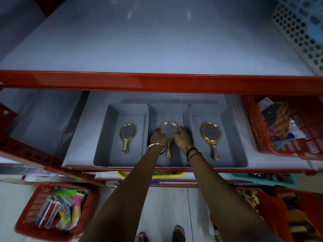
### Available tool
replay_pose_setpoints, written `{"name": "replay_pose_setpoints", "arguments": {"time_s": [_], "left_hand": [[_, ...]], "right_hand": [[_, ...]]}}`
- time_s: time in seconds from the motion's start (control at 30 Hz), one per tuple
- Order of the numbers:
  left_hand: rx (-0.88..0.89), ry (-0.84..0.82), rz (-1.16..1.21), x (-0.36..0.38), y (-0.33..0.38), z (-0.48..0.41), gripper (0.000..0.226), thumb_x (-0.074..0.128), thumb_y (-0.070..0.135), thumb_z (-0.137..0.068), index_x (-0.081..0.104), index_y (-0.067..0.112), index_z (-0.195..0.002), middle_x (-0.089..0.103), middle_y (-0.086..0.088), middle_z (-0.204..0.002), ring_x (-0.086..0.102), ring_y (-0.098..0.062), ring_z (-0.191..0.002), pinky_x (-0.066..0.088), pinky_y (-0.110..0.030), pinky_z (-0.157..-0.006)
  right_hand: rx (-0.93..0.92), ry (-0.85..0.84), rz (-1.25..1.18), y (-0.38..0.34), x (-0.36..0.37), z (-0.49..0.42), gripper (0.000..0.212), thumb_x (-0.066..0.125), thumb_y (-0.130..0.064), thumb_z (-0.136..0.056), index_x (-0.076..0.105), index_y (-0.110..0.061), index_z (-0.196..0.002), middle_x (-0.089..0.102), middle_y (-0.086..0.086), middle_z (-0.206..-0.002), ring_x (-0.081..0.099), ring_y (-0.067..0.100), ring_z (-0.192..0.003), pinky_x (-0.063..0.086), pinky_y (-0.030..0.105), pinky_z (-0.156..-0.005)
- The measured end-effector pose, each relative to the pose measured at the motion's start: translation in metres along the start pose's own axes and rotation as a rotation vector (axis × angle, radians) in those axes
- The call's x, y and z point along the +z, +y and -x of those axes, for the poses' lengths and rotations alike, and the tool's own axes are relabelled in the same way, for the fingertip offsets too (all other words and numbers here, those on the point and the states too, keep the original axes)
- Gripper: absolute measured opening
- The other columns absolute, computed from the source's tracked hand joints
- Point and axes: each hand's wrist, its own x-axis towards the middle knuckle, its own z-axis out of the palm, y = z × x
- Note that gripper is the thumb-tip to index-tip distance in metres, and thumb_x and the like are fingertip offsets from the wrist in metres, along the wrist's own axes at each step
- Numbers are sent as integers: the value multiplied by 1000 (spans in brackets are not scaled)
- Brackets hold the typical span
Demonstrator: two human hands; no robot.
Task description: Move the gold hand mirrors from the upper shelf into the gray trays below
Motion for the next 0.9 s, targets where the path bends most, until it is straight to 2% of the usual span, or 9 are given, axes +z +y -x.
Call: {"name": "replay_pose_setpoints", "arguments": {"time_s": [0.2, 0.37, 0.5, 0.63, 0.7, 0.73, 0.8, 0.83, 0.9], "left_hand": [[0, 7, 16, 2, 0, -3, 46, 36, -1, -91, 47, 5, -136, 53, -19, -136, 51, -34, -123, 43, -33, -101], [-11, 17, 34, 4, 0, -6, 47, 36, -2, -90, 48, 2, -134, 54, -22, -134, 52, -35, -122, 44, -35, -100], [0, 25, 38, 4, -1, -6, 45, 35, -3, -89, 49, 0, -132, 55, -23, -132, 52, -36, -121, 44, -35, -100], [5, 31, 38, 4, 0, -6, 43, 36, -2, -89, 50, -1, -130, 56, -22, -130, 53, -36, -119, 45, -34, -98], [12, 55, 23, 3, -1, -3, 40, 37, 0, -90, 50, -2, -128, 57, -23, -129, 54, -36, -117, 46, -34, -96], [19, 69, 14, 2, -1, 0, 39, 38, 1, -90, 50, -3, -127, 57, -24, -128, 54, -37, -117, 46, -35, -96], [63, 107, -24, 1, -2, 7, 38, 39, 3, -93, 47, -4, -129, 56, -25, -129, 54, -38, -119, 45, -36, -97], [109, 136, -41, 1, -3, 11, 40, 40, 3, -94, 44, -3, -133, 55, -25, -131, 53, -37, -120, 45, -36, -97], [266, 205, -76, 2, -8, 29, 45, 41, 2, -95, 38, 0, -140, 51, -21, -138, 50, -33, -126, 42, -32, -101]], "right_hand": [[-14, 15, 20, -1, -2, -1, 49, 30, -2, -96, 31, -5, -144, 40, 14, -148, 41, 31, -133, 38, 34, -104], [-13, 15, 15, 0, -2, -5, 48, 31, -1, -95, 33, -4, -143, 42, 15, -147, 42, 31, -133, 38, 27, -97], [-1, 10, 13, 0, -1, -7, 51, 31, -1, -94, 32, -5, -144, 43, 14, -145, 42, 32, -132, 39, 31, -100], [-32, -2, -7, 5, 0, -15, 45, 33, -2, -91, 44, -3, -134, 56, 16, -127, 55, 31, -108, 41, 23, -72], [-52, 10, 16, 8, 0, -15, 43, 34, -3, -92, 42, 0, -134, 57, 16, -121, 51, 24, -96, 37, 22, -56], [-54, 11, 35, 8, -1, -12, 45, 35, -5, -93, 39, 0, -137, 55, 18, -129, 50, 23, -99, 41, 22, -59], [-86, 38, 115, 8, -1, -6, 51, 36, -11, -97, 28, -4, -146, 38, 15, -150, 46, 28, -125, 46, 32, -92], [-129, 65, 157, 9, 0, -3, 53, 35, -16, -99, 23, -6, -149, 30, 13, -155, 37, 29, -137, 37, 36, -107], [-269, 119, 207, 10, 0, 13, 53, 34, -25, -100, 21, -7, -149, 25, 10, -158, 26, 26, -145, 25, 34, -116]]}}
